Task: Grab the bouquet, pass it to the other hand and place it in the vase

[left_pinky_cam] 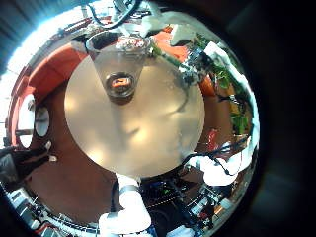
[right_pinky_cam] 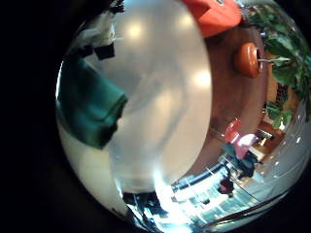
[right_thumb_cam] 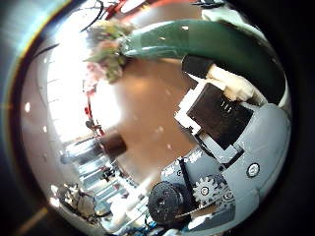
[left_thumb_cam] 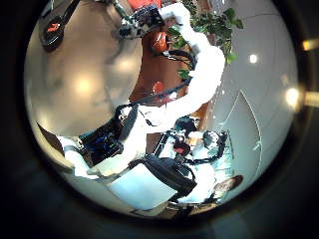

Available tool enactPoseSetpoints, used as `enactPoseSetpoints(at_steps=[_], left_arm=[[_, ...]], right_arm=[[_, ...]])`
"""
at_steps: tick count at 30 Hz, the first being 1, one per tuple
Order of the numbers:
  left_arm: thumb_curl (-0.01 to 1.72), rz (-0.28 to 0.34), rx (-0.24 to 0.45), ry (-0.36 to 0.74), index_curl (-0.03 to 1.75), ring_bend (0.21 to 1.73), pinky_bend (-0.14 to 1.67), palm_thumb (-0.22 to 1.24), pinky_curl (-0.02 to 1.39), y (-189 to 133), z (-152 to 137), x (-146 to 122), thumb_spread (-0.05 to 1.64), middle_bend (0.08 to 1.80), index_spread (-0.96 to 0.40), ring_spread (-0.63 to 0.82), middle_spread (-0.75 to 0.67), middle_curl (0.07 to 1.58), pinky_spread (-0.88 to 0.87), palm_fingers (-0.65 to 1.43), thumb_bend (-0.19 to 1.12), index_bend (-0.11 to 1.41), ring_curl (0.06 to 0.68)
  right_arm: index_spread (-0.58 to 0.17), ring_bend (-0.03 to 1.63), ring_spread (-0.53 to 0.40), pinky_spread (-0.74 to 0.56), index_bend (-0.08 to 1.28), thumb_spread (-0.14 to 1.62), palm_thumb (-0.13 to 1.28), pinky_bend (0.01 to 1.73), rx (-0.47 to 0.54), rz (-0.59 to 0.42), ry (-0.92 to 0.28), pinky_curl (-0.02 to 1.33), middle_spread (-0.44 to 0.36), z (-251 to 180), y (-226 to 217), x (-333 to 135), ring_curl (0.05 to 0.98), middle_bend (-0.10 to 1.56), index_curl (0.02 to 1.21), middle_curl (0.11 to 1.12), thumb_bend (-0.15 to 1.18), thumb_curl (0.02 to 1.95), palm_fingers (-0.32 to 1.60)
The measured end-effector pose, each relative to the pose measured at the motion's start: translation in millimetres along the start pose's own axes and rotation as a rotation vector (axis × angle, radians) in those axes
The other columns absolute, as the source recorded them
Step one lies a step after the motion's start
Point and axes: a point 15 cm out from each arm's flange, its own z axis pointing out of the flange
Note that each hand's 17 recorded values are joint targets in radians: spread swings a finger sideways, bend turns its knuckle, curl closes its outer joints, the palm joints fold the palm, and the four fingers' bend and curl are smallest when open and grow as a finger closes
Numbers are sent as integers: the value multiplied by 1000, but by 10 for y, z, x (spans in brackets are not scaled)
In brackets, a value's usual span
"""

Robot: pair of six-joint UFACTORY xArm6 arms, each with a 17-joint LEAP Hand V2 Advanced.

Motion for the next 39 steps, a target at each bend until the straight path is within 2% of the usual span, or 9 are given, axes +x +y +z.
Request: enactPoseSetpoints(at_steps=[9,16,20,23,26,30,31,34,39], left_arm=[[331,3,7,7,381,459,183,403,259,-17,-21,12,1079,195,187,580,423,340,537,132,-23,185,201],[331,0,45,38,382,464,181,403,258,-79,-123,52,1079,194,186,582,412,340,532,140,-23,189,201],[331,6,49,40,384,463,180,403,258,-80,-150,117,1079,196,179,583,404,342,530,142,-23,188,201],[331,10,41,40,384,466,179,403,256,-63,-127,131,1079,195,179,581,401,342,530,145,-23,187,202],[331,13,29,44,385,467,179,403,255,-79,-84,154,1079,196,179,580,400,343,529,144,-23,187,203],[333,10,22,44,386,468,179,406,255,-63,-58,157,1081,196,179,580,399,343,529,144,-23,187,203],[333,9,21,45,386,468,180,406,254,-65,-51,166,1081,196,179,580,399,343,529,144,-23,187,203],[333,18,15,40,387,464,181,406,255,-40,-43,174,1082,197,179,581,398,343,529,142,-23,188,202],[334,-1,34,37,387,468,180,406,254,-20,-116,91,1082,196,179,580,402,343,529,144,-23,186,203]], right_arm=[[-253,1457,-205,-189,1153,863,1170,1371,258,-106,-156,720,-144,-1490,258,-384,699,1365,900,812,118,913,1113],[-237,1458,-200,-180,1172,844,1146,1345,404,-131,-374,766,-137,-2430,652,-561,709,1375,898,808,105,1000,1113],[-231,1456,-198,-178,1181,841,1089,1329,388,-105,-423,790,-134,-2573,846,-414,712,1375,896,805,65,1032,1115],[-232,1424,-200,-210,1154,860,964,1288,360,-79,-402,775,-138,-2467,865,-270,694,1339,881,792,-31,986,1092],[-255,1357,-203,-292,1009,885,867,1197,257,-44,-366,731,-144,-2008,802,-37,657,1254,844,749,-48,914,972],[-295,1279,-210,-346,707,920,791,1117,123,-30,-325,693,-154,-1394,742,86,617,1162,773,709,-40,841,567],[-305,1274,-211,-344,674,926,781,1096,95,-28,-317,683,-155,-1260,718,103,609,1146,760,700,-38,827,539],[-319,1210,-199,-238,611,951,761,922,7,-31,-290,639,-157,-834,655,107,578,1059,709,665,-29,784,231],[-314,1110,-149,-64,567,979,744,786,-118,-57,-250,545,-122,-165,578,-26,510,946,634,610,-30,721,158]])
